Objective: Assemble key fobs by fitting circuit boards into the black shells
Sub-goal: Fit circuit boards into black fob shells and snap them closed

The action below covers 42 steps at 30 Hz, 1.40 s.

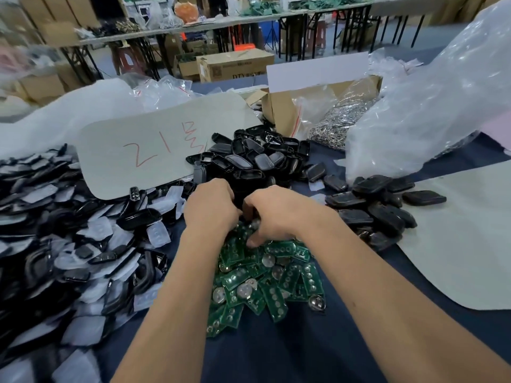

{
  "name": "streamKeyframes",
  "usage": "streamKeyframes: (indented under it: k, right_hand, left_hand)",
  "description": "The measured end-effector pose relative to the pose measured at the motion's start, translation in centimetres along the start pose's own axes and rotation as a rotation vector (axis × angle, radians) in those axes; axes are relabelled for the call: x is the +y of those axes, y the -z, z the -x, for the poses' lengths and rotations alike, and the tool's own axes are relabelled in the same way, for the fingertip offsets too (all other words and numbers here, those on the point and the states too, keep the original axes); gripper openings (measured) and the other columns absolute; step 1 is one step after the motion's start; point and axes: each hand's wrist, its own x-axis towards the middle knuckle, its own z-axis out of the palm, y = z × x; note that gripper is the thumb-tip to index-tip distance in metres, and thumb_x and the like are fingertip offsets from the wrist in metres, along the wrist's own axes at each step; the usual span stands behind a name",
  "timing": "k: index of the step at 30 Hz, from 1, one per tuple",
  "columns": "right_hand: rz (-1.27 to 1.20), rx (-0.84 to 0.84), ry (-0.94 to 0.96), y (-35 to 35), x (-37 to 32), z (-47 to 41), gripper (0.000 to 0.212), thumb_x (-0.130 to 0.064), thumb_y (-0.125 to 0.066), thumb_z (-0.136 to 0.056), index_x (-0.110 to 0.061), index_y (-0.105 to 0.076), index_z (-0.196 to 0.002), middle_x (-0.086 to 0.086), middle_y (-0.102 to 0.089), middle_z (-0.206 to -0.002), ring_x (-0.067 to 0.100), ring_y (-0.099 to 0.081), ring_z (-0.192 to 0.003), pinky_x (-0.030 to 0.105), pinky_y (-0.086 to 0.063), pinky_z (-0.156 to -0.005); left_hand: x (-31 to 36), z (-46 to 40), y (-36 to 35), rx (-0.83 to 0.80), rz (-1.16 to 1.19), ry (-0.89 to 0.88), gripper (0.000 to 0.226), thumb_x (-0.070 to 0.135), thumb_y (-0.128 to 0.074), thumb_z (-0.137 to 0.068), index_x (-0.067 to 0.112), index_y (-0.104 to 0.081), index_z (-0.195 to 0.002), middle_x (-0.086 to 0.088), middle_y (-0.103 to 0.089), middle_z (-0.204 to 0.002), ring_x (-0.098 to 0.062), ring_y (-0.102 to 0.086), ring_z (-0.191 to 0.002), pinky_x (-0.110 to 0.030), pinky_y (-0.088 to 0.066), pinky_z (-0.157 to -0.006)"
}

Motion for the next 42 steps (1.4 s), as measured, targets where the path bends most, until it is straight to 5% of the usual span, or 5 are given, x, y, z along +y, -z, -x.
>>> streamKeyframes:
  k: [8, 12, 17, 31, 42]
  right_hand:
    - [-0.295, 0.038, 0.183, -1.2, -0.5, -0.2, 0.011, -0.02, -0.076, -0.093, -0.023, -0.067, -0.087, -0.01, -0.055, -0.072, 0.003, -0.047, -0.062, 0.021, -0.036, -0.055]
    - [-0.411, 0.062, 0.249, -0.9, -0.8, -0.9, 0.01, -0.019, -0.067, -0.101, -0.022, -0.065, -0.091, -0.004, -0.068, -0.09, 0.01, -0.061, -0.075, 0.026, -0.045, -0.067]
    - [-0.823, 0.266, 0.276, -1.9, -2.0, -2.9, 0.01, -0.018, -0.066, -0.102, -0.014, -0.07, -0.093, -0.003, -0.058, -0.061, 0.015, -0.054, -0.054, 0.022, -0.043, -0.053]
    - [-1.334, 0.735, 0.13, -5.9, -2.5, -6.7, 0.012, -0.003, -0.075, -0.092, -0.005, -0.064, -0.097, 0.004, -0.065, -0.06, 0.018, -0.064, -0.05, 0.029, -0.053, -0.05]
    - [-1.111, 0.828, 0.024, -6.2, -3.1, -6.7, 0.021, -0.013, -0.08, -0.088, -0.006, -0.061, -0.086, 0.007, -0.071, -0.062, 0.019, -0.065, -0.045, 0.031, -0.052, -0.043]
  left_hand:
    - [-3.7, 0.3, -0.3, 0.214, 0.395, 0.016, 0.016, 0.014, -0.073, -0.089, 0.022, -0.061, -0.081, 0.003, -0.067, -0.082, -0.018, -0.067, -0.078, -0.031, -0.052, -0.065]
    - [-6.1, 1.3, -0.4, 0.377, 0.796, 0.146, 0.016, 0.012, -0.076, -0.09, 0.021, -0.063, -0.088, -0.006, -0.074, -0.081, -0.014, -0.075, -0.059, -0.037, -0.063, -0.069]
    - [-7.7, 1.9, -0.4, 0.533, 1.123, 0.151, 0.019, 0.011, -0.076, -0.092, 0.017, -0.06, -0.1, -0.01, -0.074, -0.072, -0.022, -0.073, -0.057, -0.031, -0.057, -0.057]
    - [-6.4, 0.8, -1.5, 0.244, 1.251, 0.213, 0.036, -0.006, -0.053, -0.094, 0.015, -0.082, -0.096, 0.0, -0.071, -0.099, -0.011, -0.076, -0.066, -0.031, -0.065, -0.071]
    - [-5.8, 1.4, -1.2, 0.201, 1.395, 0.303, 0.032, -0.012, -0.057, -0.093, 0.01, -0.079, -0.083, -0.014, -0.067, -0.091, -0.023, -0.07, -0.077, -0.022, -0.061, -0.064]
